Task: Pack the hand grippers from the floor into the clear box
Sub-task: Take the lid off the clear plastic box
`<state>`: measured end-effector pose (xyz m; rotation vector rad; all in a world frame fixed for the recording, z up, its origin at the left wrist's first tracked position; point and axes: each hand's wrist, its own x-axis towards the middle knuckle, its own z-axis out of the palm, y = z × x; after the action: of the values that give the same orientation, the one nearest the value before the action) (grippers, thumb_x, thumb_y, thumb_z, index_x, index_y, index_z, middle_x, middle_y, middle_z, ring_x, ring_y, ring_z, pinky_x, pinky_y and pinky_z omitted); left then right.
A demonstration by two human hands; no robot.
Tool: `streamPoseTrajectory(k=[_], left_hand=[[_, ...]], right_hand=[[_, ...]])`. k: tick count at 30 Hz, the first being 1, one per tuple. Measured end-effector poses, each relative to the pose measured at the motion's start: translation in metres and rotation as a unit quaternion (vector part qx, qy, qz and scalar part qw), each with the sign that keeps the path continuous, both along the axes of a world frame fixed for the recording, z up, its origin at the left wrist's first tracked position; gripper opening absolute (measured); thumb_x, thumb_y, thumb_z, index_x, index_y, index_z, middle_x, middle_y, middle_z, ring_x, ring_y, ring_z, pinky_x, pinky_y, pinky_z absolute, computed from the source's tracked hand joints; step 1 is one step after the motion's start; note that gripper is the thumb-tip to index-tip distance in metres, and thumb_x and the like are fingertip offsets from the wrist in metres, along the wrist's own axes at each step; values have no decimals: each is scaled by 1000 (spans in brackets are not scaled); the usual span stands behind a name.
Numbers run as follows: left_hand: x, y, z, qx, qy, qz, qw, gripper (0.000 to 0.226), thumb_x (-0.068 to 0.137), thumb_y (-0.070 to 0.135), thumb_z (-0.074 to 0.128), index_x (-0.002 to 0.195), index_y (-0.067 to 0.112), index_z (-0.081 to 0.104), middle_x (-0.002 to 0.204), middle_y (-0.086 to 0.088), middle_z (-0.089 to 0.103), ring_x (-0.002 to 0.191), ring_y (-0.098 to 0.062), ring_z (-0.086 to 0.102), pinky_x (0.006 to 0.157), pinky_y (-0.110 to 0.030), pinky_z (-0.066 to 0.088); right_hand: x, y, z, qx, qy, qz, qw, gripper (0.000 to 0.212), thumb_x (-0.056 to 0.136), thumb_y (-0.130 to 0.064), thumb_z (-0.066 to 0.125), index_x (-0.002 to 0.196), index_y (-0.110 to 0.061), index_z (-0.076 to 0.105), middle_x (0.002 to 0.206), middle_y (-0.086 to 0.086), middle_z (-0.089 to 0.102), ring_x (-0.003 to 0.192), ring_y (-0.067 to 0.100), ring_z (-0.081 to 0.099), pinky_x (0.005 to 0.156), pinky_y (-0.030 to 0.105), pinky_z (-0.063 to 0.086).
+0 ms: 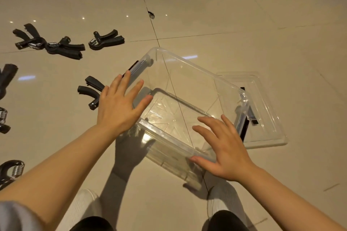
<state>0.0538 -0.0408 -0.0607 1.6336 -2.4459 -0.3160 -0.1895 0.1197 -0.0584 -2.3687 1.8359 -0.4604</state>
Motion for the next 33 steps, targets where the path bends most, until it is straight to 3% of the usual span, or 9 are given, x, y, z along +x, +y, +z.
streamPoseTrajectory(k=[3,7,10,12,17,21,24,28,33], left_hand=[[1,19,2,18,19,36,999,78,80,74,7,144,35,30,158,0,6,144,-23,7,108,-51,22],[5,60,2,31,13,59,998,76,81,74,10,145,37,25,158,-11,1,144,-29,3,106,-54,24],[3,102,2,56,57,54,995,76,77,79,15,145,45,11,157,-10,-9,143,-25,-12,109,-52,16],[2,129,3,76,106,34,991,76,75,79,22,144,50,5,157,-4,-13,142,-19,-17,109,-46,7],[14,132,9,37,138,15,990,80,72,74,43,139,32,31,144,-3,32,127,-25,28,97,-47,30],[6,102,17,-14,134,-47,990,82,75,79,37,140,30,34,149,-4,25,141,-27,16,107,-56,19],[-6,95,10,-22,67,-114,991,78,77,79,33,138,31,43,154,-3,20,144,-27,7,110,-62,8],[-12,92,3,-30,2,-163,986,67,81,77,29,119,33,64,146,-1,39,140,-25,27,105,-67,13],[-31,95,7,-28,3,-155,987,69,83,76,26,129,33,55,142,1,46,128,-23,46,104,-69,13]], right_hand=[[-18,-7,2,8,19,6,1000,66,81,-69,46,125,-20,54,136,5,48,129,23,43,112,55,19],[-48,-18,6,46,43,10,998,79,75,-79,43,132,-24,50,145,4,38,141,21,25,115,56,9],[-75,-22,4,49,48,-35,997,81,76,-80,36,138,-27,41,152,3,27,145,19,13,116,55,2],[-95,-24,5,40,48,-101,993,76,79,-75,35,139,-28,38,152,1,24,144,20,14,116,55,2],[-107,-16,1,-9,4,-272,962,60,87,-53,30,135,-21,47,141,9,41,132,28,34,110,57,20],[-67,5,-1,-32,-63,-283,957,58,90,-52,34,135,-17,46,143,8,40,134,24,32,110,57,20],[-26,20,-7,-9,-36,-231,972,56,90,-60,30,131,-26,48,143,-1,40,136,19,31,113,59,3],[-12,24,-11,17,-15,-237,971,52,93,-58,22,115,-33,61,132,-8,53,128,15,42,110,61,-5],[-39,27,-12,20,-8,-223,975,58,93,-62,16,115,-33,61,130,-9,53,126,12,40,111,57,-7]])
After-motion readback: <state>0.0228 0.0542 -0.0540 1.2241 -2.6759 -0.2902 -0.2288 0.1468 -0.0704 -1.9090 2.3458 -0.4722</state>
